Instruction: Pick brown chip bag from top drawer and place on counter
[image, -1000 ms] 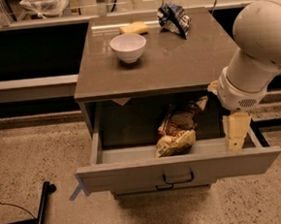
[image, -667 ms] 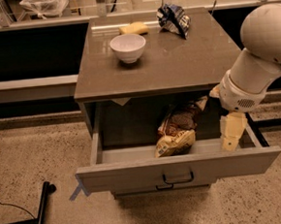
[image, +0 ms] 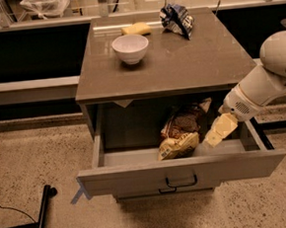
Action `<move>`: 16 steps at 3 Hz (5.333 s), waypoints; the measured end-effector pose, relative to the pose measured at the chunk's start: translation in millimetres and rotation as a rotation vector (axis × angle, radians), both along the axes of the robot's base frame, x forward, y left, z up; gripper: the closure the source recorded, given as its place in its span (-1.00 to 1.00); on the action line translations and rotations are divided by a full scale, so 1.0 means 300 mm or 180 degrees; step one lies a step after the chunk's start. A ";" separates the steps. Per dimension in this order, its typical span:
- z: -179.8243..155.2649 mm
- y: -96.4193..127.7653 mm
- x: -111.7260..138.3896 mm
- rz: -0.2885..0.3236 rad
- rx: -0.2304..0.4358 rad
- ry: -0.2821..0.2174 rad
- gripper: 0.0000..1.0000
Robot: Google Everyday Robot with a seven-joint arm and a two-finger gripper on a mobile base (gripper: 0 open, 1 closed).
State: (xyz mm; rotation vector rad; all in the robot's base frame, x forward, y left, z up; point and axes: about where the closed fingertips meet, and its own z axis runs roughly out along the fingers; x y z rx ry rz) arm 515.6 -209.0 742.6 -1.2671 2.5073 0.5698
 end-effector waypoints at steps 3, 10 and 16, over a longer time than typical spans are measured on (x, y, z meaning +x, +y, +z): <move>-0.121 0.069 0.146 -0.0915 -0.0155 -0.0256 -1.00; 0.338 0.262 0.086 0.0199 -0.0007 -0.1759 1.00; 0.528 0.032 0.396 0.0839 -0.0040 -0.1077 1.00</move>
Offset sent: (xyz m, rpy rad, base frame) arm 0.0587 0.0189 -0.0295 -0.0474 -0.1048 -0.3453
